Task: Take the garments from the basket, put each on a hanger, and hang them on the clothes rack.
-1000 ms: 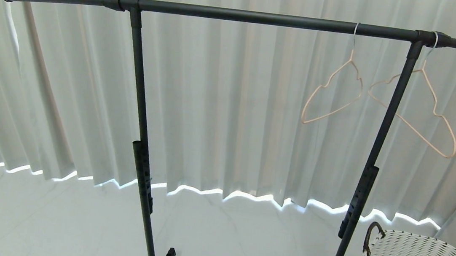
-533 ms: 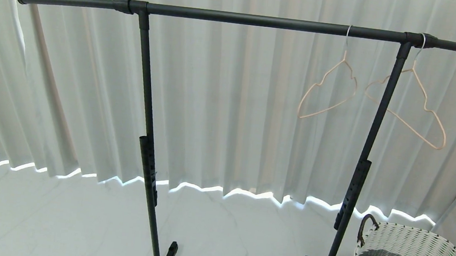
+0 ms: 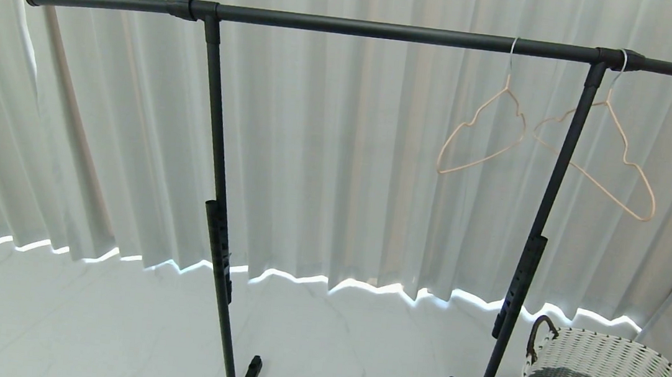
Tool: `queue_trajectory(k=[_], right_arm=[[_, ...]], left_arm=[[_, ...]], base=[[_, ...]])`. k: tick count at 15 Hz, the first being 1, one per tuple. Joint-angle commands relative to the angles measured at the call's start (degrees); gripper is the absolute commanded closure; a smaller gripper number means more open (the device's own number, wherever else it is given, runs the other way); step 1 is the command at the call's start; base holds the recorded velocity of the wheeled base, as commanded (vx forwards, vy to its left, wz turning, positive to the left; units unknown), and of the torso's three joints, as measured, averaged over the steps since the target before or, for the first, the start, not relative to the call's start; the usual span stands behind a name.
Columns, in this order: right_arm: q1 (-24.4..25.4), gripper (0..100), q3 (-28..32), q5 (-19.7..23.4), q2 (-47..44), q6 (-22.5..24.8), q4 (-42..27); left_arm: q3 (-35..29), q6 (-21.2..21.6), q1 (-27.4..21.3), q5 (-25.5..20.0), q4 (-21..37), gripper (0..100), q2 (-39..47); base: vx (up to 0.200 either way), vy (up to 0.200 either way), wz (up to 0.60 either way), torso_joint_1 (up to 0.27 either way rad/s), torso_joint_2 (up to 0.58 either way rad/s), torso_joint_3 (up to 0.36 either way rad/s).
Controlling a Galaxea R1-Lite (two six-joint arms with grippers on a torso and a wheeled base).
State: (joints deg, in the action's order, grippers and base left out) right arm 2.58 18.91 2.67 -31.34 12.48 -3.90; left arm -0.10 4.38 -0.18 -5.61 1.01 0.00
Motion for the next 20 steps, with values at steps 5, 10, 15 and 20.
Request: queue_trajectory(k=[5, 10, 15, 20], right_arm=[[4.7, 0, 5.6, -4.0, -53.8, 20.6, 2.2], [4.8, 0, -1.6, -4.1, -63.9, 20.7, 9.8], [4.4, 0, -2.9, -8.8, -73.6, 20.6, 20.2], [4.5, 0, -2.6, -11.5, -81.2, 20.6, 31.4]], left_arm=[[0.0, -0.1, 0.0, 0.0, 0.0, 0, 0.1], [0.0, -0.1, 0.0, 0.0, 0.0, 0, 0.1], [0.0, -0.1, 0.0, 0.0, 0.0, 0, 0.0], [0.0, -0.1, 0.0, 0.0, 0.0, 0, 0.1]], base=[[0.0, 0.0, 0.0, 0.0, 0.0, 0.0], [0.0, 0.0, 0.0, 0.0, 0.0, 0.0], [0.0, 0.0, 0.0, 0.0, 0.0, 0.0], [0.0, 0.0, 0.0, 0.0, 0.0, 0.0]])
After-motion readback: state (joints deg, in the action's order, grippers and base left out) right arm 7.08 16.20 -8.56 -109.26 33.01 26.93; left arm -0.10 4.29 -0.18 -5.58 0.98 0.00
